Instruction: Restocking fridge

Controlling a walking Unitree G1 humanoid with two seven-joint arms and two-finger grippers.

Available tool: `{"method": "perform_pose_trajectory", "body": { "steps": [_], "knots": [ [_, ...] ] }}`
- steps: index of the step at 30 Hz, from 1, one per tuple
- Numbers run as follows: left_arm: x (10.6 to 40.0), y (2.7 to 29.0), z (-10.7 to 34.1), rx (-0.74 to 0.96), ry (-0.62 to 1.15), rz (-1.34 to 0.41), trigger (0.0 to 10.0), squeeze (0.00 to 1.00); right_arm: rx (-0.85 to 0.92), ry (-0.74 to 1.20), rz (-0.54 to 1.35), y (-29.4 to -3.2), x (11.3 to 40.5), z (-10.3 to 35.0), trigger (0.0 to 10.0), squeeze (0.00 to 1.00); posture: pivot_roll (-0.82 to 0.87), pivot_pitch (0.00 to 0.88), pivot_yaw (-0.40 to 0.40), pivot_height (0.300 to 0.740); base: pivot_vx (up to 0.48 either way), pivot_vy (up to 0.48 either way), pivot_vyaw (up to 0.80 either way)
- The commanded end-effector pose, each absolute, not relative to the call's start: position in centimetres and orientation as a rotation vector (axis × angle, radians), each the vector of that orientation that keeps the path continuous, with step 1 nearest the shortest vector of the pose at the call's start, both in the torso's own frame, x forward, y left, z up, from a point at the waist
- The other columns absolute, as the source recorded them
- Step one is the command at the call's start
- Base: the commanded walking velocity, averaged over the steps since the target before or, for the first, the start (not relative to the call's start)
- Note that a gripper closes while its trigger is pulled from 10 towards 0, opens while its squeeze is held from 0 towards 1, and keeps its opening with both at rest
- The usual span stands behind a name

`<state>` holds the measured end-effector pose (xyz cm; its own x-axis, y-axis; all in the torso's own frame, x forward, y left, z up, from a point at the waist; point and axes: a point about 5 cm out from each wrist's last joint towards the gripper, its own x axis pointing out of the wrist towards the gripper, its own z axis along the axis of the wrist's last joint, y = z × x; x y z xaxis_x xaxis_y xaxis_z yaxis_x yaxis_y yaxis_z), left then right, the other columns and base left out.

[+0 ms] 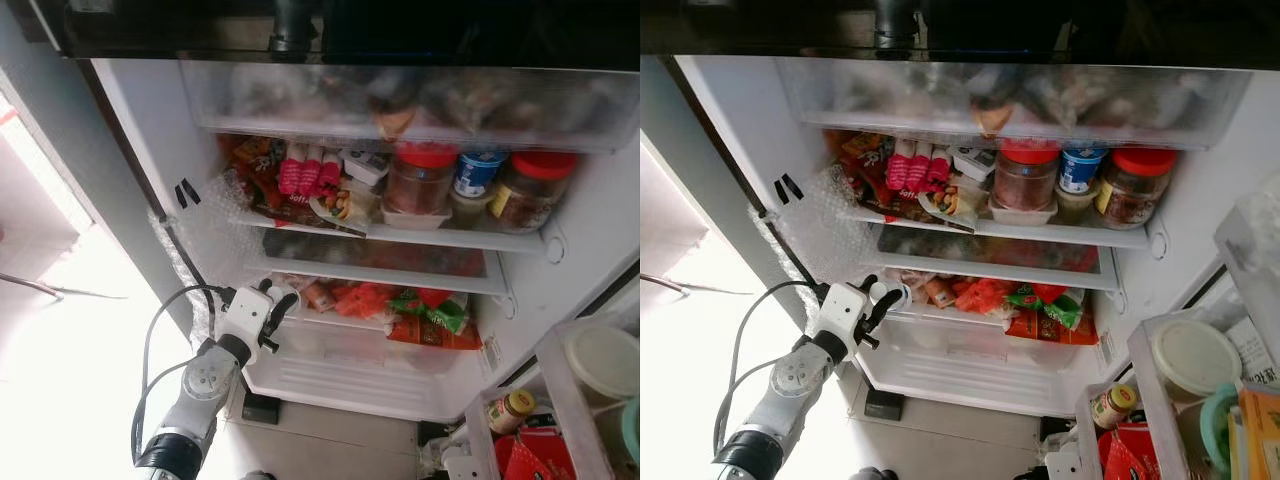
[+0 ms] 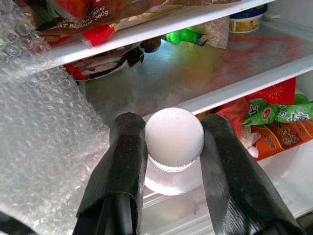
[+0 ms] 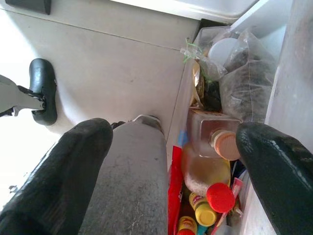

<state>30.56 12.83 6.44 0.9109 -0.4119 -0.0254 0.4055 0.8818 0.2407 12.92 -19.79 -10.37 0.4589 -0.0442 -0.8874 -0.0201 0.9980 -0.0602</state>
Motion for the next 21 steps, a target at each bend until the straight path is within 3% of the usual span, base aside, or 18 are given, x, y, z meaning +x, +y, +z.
{"method": "perform_pose_trajectory", "body": {
  "steps": [1, 10, 21],
  "knots": [
    [30.79, 12.68, 7.11, 0.264, -0.05, -0.441, 10.0, 0.0, -0.063, 1.127, -0.025, -19.86, 12.06, -10.66, 10.0, 0.0, 0.02, 0.081, 0.033, 0.685, 0.0, 0.0, 0.0],
    [30.97, 12.24, 7.51, 0.264, -0.066, -0.452, 10.0, 0.0, -0.033, 1.094, 0.002, -19.12, 12.49, -10.57, 10.0, 0.0, 0.02, 0.081, 0.032, 0.655, 0.0, 0.0, 0.0],
    [30.87, 12.08, 7.42, 0.266, -0.061, -0.458, 10.0, 0.0, -0.036, 1.093, 0.001, -19.39, 12.39, -10.56, 10.0, 0.0, 0.02, 0.086, 0.032, 0.655, 0.0, 0.0, 0.0]
  ]
}}
